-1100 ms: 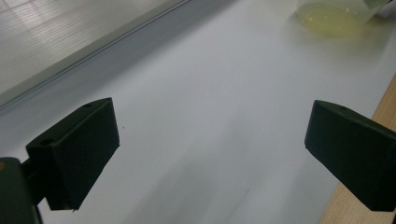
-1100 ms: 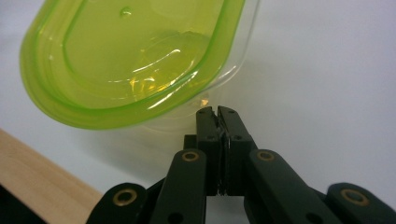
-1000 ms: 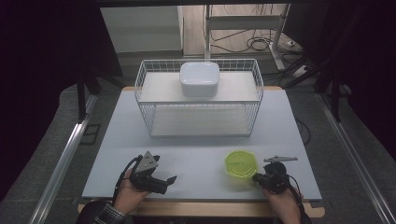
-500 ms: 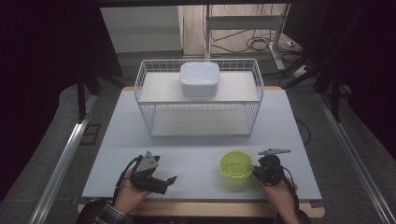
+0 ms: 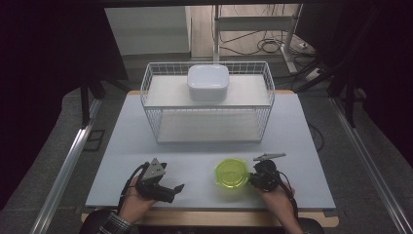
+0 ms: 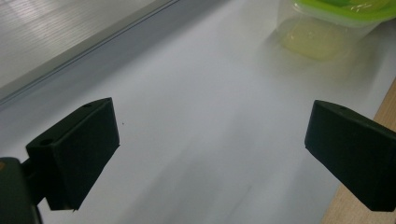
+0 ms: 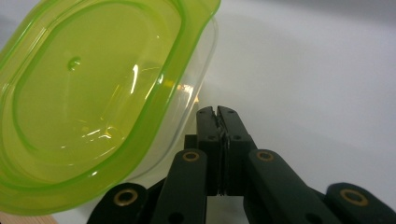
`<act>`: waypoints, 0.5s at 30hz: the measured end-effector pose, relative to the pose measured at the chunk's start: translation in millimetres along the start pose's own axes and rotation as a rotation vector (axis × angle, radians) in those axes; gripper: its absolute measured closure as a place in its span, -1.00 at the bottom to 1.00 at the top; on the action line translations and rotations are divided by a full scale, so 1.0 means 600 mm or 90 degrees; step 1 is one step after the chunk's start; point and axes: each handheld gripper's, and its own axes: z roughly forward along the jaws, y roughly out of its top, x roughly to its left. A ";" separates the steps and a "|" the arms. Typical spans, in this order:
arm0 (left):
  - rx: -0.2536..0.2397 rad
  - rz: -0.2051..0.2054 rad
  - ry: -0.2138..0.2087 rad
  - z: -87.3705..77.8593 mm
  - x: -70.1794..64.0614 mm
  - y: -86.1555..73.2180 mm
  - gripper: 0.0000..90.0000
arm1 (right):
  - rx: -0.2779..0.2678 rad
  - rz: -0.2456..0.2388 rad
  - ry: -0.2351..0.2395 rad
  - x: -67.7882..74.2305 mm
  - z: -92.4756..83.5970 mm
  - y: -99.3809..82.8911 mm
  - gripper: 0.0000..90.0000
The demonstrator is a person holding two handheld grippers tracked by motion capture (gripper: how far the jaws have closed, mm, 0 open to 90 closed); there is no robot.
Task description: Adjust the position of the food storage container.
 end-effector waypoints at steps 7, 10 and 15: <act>0.000 0.000 -0.001 0.000 -0.001 0.000 -0.94 | 0.012 -0.031 0.020 0.030 0.026 0.015 0.96; 0.000 0.000 -0.001 0.000 -0.001 0.000 -0.95 | 0.015 -0.037 0.026 0.038 0.033 0.020 0.96; 0.001 0.001 -0.001 0.000 -0.001 0.000 -0.94 | 0.018 -0.055 0.040 0.056 0.051 0.032 0.96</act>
